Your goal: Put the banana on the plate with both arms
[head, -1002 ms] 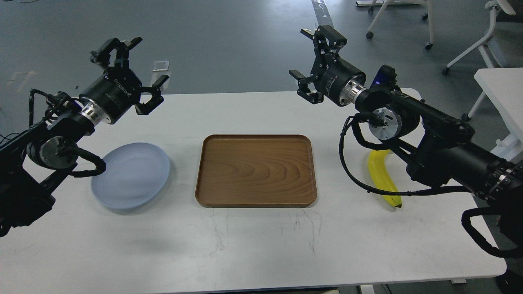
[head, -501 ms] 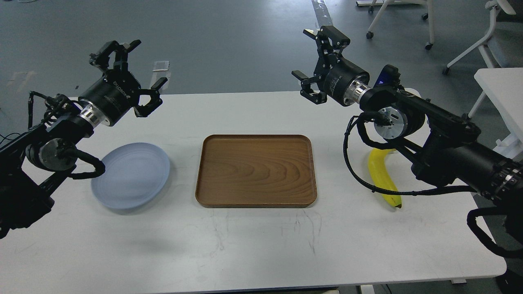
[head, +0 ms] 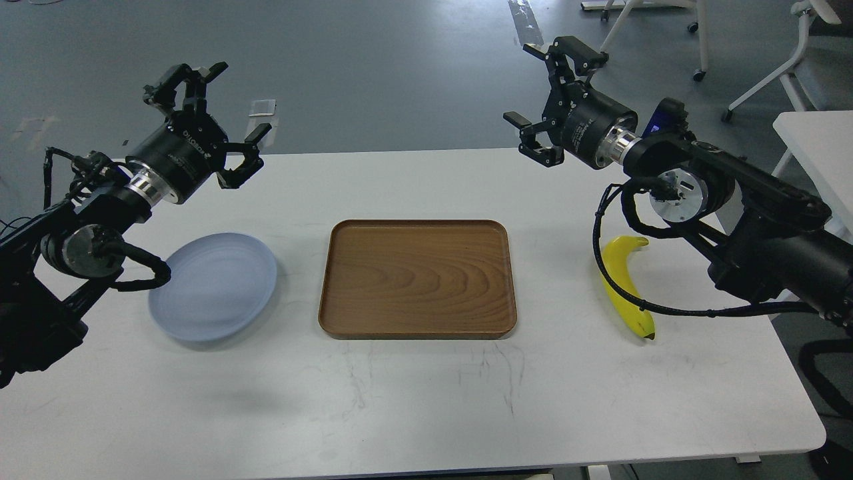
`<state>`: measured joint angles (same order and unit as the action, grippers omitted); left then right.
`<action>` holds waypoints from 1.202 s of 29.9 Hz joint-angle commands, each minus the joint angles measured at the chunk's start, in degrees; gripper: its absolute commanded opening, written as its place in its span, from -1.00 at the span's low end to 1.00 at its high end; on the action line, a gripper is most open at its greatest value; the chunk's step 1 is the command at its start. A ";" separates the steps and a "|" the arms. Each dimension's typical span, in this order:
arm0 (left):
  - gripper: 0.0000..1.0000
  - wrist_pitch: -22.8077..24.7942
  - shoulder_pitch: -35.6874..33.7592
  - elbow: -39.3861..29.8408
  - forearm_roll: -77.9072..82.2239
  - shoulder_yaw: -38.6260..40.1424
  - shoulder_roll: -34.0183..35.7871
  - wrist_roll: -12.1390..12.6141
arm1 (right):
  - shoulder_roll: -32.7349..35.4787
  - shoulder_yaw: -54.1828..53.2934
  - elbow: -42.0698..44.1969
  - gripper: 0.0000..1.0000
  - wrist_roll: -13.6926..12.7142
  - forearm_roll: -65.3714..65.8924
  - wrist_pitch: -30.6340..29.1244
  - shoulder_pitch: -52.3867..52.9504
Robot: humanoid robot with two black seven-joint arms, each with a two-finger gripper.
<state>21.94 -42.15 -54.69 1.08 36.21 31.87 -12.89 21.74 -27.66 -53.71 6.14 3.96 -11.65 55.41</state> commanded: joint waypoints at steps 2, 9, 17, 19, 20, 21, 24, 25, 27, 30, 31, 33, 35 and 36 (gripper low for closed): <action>0.95 -0.32 -0.13 -0.06 0.15 0.00 0.73 -0.12 | -0.21 -0.02 0.10 0.99 0.10 0.09 0.75 -0.21; 0.95 -0.23 -0.13 -0.06 0.68 -0.09 1.26 -0.12 | -0.56 -0.02 0.28 1.00 0.27 0.09 1.19 -0.21; 0.95 -0.23 -0.22 -0.06 0.77 -0.09 1.26 -0.12 | -1.00 -0.02 0.36 0.99 0.45 0.09 1.81 -0.56; 0.95 -0.23 -0.22 -0.06 0.77 -0.09 1.44 -0.12 | -1.09 -0.02 0.36 0.99 0.45 0.09 1.81 -0.56; 0.95 -0.23 -0.30 -0.06 0.86 -0.18 1.53 -0.12 | -1.17 -0.02 0.36 0.99 0.53 0.09 1.81 -0.56; 0.95 -0.23 -0.31 -0.06 0.86 -0.26 1.61 -0.12 | -1.17 -0.02 0.36 0.99 0.54 0.09 1.81 -0.56; 0.95 -0.23 -0.39 0.02 1.47 -0.70 1.79 -0.12 | -1.53 -0.02 0.36 1.00 0.54 0.09 1.90 -0.91; 0.95 -0.23 -0.31 -0.06 1.82 -0.71 1.79 -0.12 | -1.61 -0.02 0.36 1.00 0.54 0.17 1.81 -1.00; 0.95 -0.23 -0.39 -0.06 2.53 -0.71 2.23 -0.12 | -1.70 -0.02 0.36 1.00 0.54 0.09 1.90 -1.26; 0.95 -0.32 -0.39 0.02 2.62 -0.79 2.40 -0.12 | -1.79 -0.02 0.36 1.00 0.54 0.17 1.90 -1.44; 0.95 -0.23 -0.39 0.02 2.62 -0.79 2.40 -0.12 | -1.79 -0.02 0.36 1.00 0.54 0.17 1.90 -1.44; 0.95 -0.23 -0.39 -0.06 2.62 -0.79 2.49 -0.12 | -2.05 -0.02 0.36 1.00 0.54 0.17 1.90 -1.35; 0.95 -0.23 -0.39 0.02 2.62 -0.79 2.58 -0.12 | -2.14 -0.02 0.36 0.99 0.54 0.17 1.90 -1.35; 0.95 -0.23 -0.39 -0.06 2.62 -0.79 2.67 -0.12 | -2.14 -0.02 0.36 1.00 0.54 0.17 1.90 -1.35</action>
<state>21.71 -42.54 -54.71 3.68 35.42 34.38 -13.01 19.71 -27.69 -53.35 6.68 4.13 -9.76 54.03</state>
